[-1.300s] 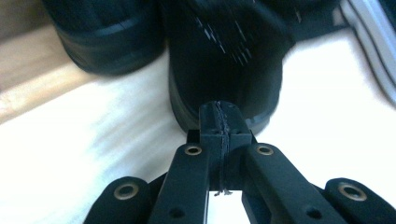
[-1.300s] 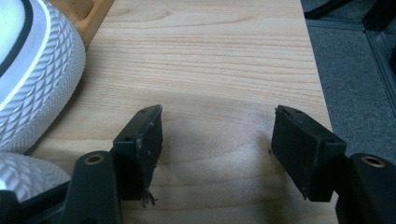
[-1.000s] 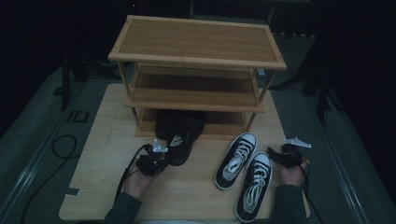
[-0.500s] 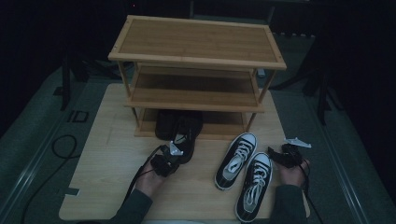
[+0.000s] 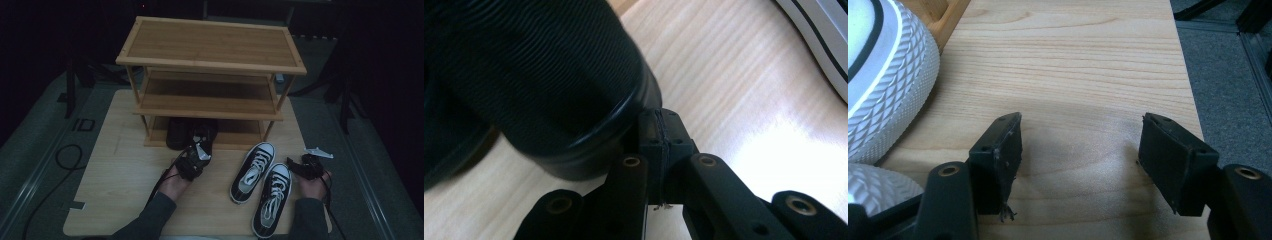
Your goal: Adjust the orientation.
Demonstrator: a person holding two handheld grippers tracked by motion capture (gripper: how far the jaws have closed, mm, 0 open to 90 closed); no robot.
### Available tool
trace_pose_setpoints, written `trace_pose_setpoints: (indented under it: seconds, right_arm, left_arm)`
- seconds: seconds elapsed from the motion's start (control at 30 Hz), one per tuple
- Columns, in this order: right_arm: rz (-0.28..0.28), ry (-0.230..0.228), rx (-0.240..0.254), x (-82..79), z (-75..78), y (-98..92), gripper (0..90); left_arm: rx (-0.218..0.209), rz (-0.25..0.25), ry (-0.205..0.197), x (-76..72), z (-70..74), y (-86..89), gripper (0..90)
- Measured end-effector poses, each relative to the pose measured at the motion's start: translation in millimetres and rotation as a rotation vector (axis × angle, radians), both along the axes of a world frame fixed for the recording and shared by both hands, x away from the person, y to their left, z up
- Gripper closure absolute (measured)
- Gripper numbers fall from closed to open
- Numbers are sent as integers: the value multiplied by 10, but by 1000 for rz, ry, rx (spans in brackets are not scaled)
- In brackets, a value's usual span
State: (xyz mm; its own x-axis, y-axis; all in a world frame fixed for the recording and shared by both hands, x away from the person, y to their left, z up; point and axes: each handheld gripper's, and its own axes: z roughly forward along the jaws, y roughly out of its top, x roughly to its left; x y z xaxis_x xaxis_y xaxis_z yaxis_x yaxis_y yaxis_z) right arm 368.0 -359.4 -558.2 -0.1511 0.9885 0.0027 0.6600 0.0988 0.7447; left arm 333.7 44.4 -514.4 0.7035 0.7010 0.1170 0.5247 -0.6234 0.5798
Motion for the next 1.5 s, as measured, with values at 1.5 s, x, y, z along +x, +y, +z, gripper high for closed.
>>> trace_pose_setpoints:
  seconds: [1.5]
  right_arm:
    - [1, 0, -1, 0, 0, -1, 336]
  left_arm:
    - [-33, 83, 32, 440, -182, -104, 896]
